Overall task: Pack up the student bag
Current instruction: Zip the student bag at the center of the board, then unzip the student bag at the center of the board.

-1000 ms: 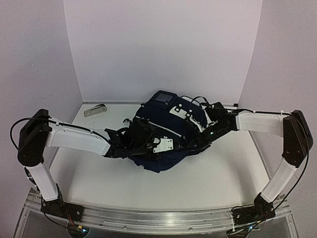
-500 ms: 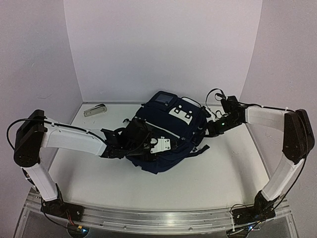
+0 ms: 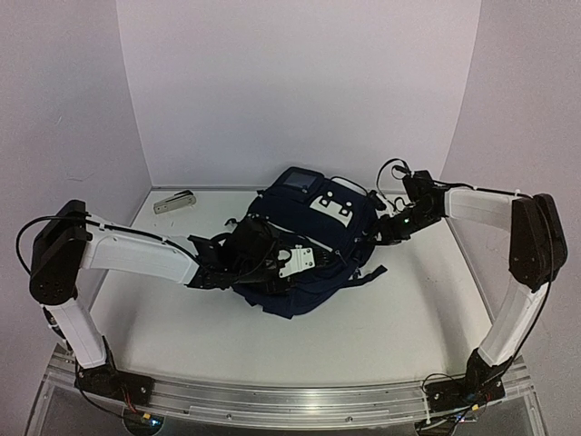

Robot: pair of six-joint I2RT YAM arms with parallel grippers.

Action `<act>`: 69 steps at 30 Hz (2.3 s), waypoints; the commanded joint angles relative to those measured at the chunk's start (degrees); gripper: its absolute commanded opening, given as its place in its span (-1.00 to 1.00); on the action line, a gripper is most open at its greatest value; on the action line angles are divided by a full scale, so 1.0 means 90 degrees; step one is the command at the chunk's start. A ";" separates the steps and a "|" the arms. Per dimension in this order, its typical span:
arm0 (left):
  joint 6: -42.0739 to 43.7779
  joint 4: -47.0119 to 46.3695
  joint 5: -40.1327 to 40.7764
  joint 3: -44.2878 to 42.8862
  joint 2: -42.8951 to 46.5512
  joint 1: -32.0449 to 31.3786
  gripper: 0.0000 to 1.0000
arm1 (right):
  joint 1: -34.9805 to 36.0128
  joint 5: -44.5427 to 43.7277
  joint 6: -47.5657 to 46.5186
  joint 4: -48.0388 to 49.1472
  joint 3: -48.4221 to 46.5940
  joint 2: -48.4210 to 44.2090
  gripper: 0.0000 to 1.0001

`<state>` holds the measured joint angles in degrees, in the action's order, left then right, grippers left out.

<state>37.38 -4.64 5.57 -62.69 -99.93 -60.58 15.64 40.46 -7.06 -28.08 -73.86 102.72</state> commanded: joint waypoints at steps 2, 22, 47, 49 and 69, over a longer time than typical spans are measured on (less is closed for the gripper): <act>-0.0677 -0.0354 -0.0185 -0.0268 0.0029 -0.0001 -0.52 | -0.0238 -0.0113 -0.0099 -0.0054 -0.0127 -0.0467 -0.32; -0.2983 0.0473 -0.0231 0.0423 0.1323 0.0282 0.62 | 0.1262 -0.0137 -0.0533 -0.0205 0.0280 -0.0791 0.05; 0.0016 -0.0134 0.0742 0.0861 0.0742 0.0432 -0.12 | 0.1729 -0.0976 -0.0280 0.0444 0.0250 -0.0329 -0.79; 0.0055 -0.0279 0.0941 0.0771 0.0575 0.0397 -0.39 | 0.1724 -0.0938 -0.0227 0.0405 0.0310 -0.0470 -0.93; -0.2422 -0.0448 0.1624 -0.0552 -0.0477 0.0237 -1.00 | 0.2592 -0.0426 0.0165 -0.0083 0.0724 -0.0918 -1.00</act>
<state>22.07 -2.20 18.08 -62.91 -102.94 -58.57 35.95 31.08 -6.94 -27.37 -67.33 95.89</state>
